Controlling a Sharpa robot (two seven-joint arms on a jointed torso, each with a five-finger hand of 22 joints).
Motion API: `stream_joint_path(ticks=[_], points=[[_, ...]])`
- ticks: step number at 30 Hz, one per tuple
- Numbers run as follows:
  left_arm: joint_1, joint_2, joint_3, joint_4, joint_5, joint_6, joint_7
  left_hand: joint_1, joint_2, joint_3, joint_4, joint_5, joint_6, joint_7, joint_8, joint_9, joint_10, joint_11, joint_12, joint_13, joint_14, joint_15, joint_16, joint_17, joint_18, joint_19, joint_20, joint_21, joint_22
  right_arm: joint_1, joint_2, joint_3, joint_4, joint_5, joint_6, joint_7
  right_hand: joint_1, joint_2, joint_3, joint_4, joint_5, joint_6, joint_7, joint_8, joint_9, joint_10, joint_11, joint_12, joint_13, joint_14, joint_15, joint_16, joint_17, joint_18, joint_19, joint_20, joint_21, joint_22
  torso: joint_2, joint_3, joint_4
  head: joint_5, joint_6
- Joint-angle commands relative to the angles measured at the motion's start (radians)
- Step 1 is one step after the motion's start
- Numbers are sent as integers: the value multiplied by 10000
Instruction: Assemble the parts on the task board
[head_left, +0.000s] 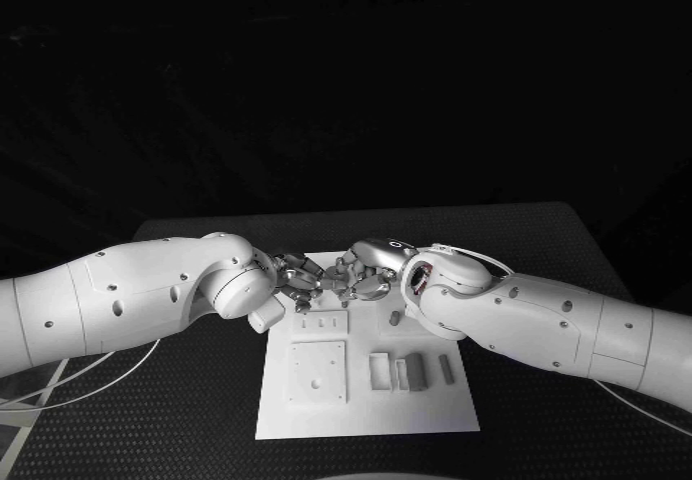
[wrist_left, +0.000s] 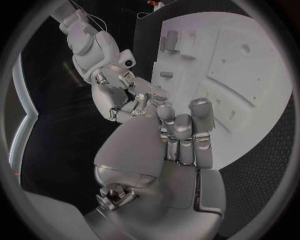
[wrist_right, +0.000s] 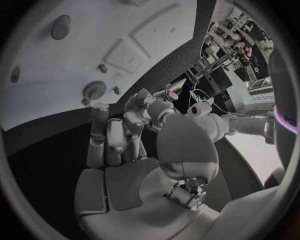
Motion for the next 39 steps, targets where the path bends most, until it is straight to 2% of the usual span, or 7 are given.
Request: stream_joint_path(ticks=[1,4,8,14,22,27,39], points=[[37,53,46,8,114,-7,379,379,65,316,-123,134,365,228,26,24,-48,-8,-30,-3,-76,-45,65,-61,948,-92,-80,-68,26,-47,50,-27,90,-55,309,248,-95,44,-44,8,27,53,-3,29,11,1,-61,-34,-14,11,-64,-29,-21,168,-32,-68,41,155,-1,-1,-7,14,-14],[38,45,45,13,118,-6,386,513,7,514,-84,289,406,228,15,25,-45,-7,-32,-3,-103,-42,120,-132,921,-109,-72,-65,61,-48,45,-28,73,-55,338,245,-97,44,-44,7,27,54,-3,29,12,1,-61,-34,-15,19,-64,-28,-10,168,-32,-68,41,155,-2,-2,-5,20,-19],[38,49,45,10,155,-14,418,662,-93,658,-114,915,502,210,31,43,-42,-25,-32,0,-135,-56,193,-207,904,-139,-78,-56,111,-48,55,-32,52,-55,387,240,-98,30,-45,0,26,48,-2,24,13,-1,-60,-38,-15,-6,-64,-37,-45,168,-36,-68,37,154,-1,-4,-6,23,-20],[38,60,45,3,164,-60,318,653,-44,725,-71,1114,606,185,57,66,-29,-48,-33,0,-154,-75,257,-270,887,-154,-85,-44,148,-76,85,-47,30,-55,444,221,-106,-15,-49,-3,26,22,4,1,14,-16,-54,-52,-18,-54,-61,-61,-108,168,-51,-65,22,151,0,3,1,13,-42],[37,61,45,-4,241,39,246,617,52,743,-54,1075,666,167,75,84,-34,-65,-39,0,-179,-91,295,-308,881,-169,-96,-35,171,-104,72,-48,-38,-52,410,245,-122,-44,-44,2,26,-51,26,-50,8,-45,-34,-77,-23,-144,-46,-103,-218,168,-76,-56,-3,144,4,14,-16,-9,-46],[37,60,44,-10,351,110,217,618,203,890,-75,752,684,150,62,98,-45,-82,-58,-5,-228,-108,341,-372,878,-218,-116,-41,188,-104,62,-48,-79,27,199,283,-183,-126,-22,11,26,-348,126,-244,-46,-164,61,-237,-101,-664,36,-380,-905,168,-202,4,-131,103,-8,18,-19,-22,-38],[37,44,43,-95,355,456,-10,553,314,1089,-131,625,722,139,65,129,-62,-91,-87,-16,-287,-114,401,-447,862,-276,-128,-37,204,-103,-13,-48,-401,80,-299,130,-251,-353,27,9,25,-889,340,-596,-173,-478,264,-559,-282,-1029,230,-779,-1270,168,-478,194,-438,4,-1,22,-9,-33,-38]])
